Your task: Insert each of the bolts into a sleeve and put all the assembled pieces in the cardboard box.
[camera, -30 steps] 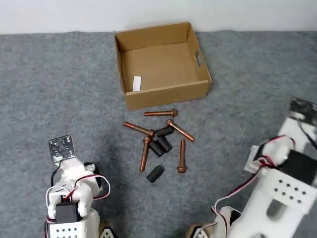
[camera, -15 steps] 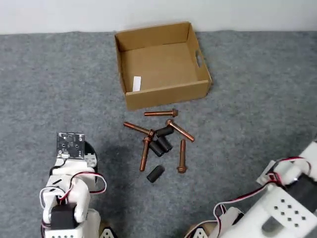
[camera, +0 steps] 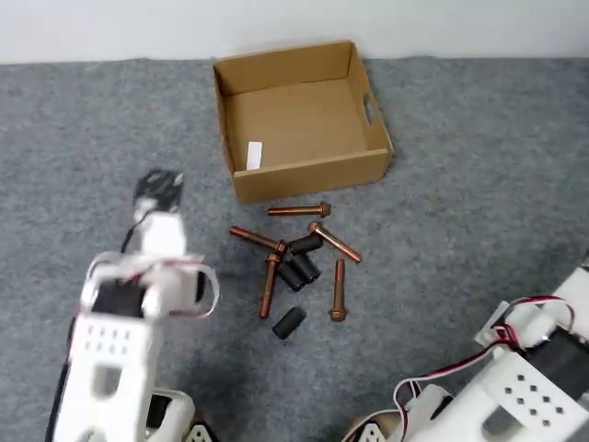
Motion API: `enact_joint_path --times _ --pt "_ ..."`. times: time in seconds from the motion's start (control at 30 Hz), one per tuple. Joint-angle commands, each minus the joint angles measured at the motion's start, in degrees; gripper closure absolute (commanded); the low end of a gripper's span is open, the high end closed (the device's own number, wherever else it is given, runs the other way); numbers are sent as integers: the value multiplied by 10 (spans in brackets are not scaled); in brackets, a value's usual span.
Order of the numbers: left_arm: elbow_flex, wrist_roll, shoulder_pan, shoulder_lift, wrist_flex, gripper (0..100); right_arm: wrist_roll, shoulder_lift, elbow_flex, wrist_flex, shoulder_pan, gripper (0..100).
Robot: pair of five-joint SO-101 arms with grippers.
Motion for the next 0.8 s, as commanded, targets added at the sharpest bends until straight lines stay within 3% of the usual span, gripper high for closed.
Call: enact_joint_path --times 0.0,0.13,0.3,0.53,0.77 --pt "-129 9 53 153 25 992 -4 -7 -4 19 7 989" --pt "-211 9 105 283 51 984 -3 -7 -5 18 26 989" --pt "-284 12 149 400 73 889 0 -7 -4 19 73 989" --pt "-343 35 149 484 69 869 0 -7 -4 20 75 989" --pt "-352 35 149 557 11 867 0 -7 -4 20 75 989"
